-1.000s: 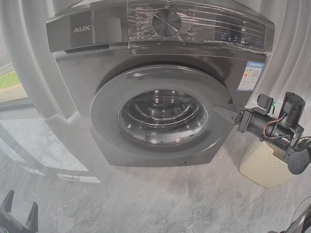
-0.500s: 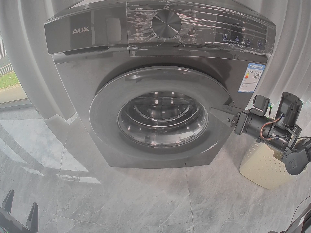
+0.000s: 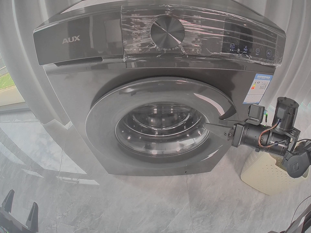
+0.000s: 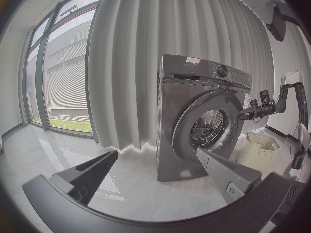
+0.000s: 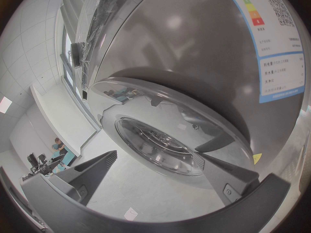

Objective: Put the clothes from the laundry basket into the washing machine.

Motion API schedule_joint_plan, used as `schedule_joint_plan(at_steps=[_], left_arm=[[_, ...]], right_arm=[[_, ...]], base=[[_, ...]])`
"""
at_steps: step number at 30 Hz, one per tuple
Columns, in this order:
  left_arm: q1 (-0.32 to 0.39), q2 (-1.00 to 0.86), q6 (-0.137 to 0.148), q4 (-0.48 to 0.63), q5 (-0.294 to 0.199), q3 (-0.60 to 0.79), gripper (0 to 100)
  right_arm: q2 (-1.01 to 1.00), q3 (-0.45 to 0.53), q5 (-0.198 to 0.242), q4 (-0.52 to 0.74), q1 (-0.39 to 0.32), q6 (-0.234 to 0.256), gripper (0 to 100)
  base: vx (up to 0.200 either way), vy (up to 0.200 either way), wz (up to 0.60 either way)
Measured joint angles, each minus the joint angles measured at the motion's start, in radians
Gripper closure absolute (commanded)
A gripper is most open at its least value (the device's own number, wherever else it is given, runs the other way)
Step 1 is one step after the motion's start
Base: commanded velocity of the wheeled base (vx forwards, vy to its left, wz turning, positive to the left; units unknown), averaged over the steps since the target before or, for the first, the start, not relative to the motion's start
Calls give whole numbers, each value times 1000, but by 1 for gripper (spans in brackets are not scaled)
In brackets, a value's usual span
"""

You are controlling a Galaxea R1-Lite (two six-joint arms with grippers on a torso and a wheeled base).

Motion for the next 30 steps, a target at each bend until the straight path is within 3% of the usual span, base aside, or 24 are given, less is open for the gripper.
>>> schedule_joint_plan(at_steps=[5,11,15,19,30], left_arm=[[0,0,-3,0,0,0,0],[0,0,-6,0,0,0,0],[1,0,-7,0,-1,0,0],[1,0,-8,0,-1,0,0],[0,0,-9,1,-2,0,0]], right_arm=[[-37,41,-12,-14,-3,-19,0],[-130,133,11,-190,12,-58,0],[-233,233,73,-160,28,-68,0],[-327,330,109,-135,30,-81,0],[-444,426,127,-111,23,-127,0]], base=[[0,0,0],[0,0,0],[0,0,0],[0,0,0],[0,0,0]])
